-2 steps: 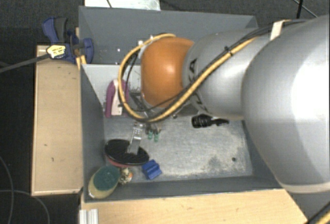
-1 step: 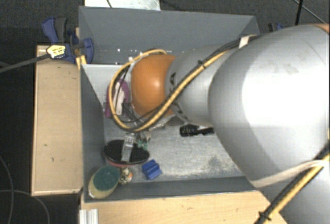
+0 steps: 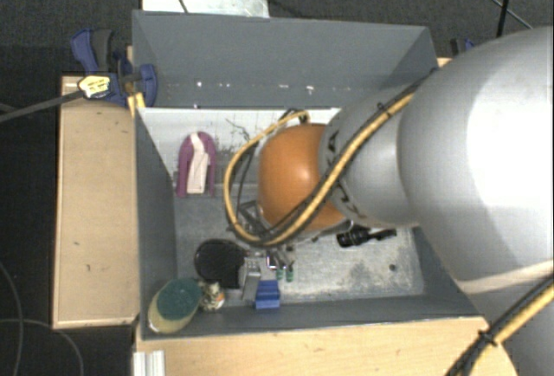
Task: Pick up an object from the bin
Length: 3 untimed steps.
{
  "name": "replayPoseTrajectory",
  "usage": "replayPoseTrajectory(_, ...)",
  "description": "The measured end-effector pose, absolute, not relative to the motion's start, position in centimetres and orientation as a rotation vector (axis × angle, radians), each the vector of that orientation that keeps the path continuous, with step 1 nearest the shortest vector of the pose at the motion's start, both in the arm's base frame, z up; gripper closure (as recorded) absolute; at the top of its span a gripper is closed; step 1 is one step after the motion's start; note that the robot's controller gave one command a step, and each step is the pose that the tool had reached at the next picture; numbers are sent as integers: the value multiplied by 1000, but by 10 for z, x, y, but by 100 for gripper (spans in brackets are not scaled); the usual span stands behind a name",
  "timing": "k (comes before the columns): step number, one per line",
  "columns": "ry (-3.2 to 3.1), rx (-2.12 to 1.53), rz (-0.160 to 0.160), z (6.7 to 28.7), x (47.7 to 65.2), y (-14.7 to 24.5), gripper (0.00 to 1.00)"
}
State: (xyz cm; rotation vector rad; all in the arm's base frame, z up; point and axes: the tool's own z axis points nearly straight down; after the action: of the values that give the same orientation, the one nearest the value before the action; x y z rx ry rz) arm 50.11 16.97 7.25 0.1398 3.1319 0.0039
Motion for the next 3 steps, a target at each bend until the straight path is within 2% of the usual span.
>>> replayPoseTrajectory(1,3095,491,6,73,515,229,0)
replayPoseTrajectory(2,3098,496,2,71,514,228,100)
replayPoseTrajectory(3,3100,465,7,164,512,226,100)
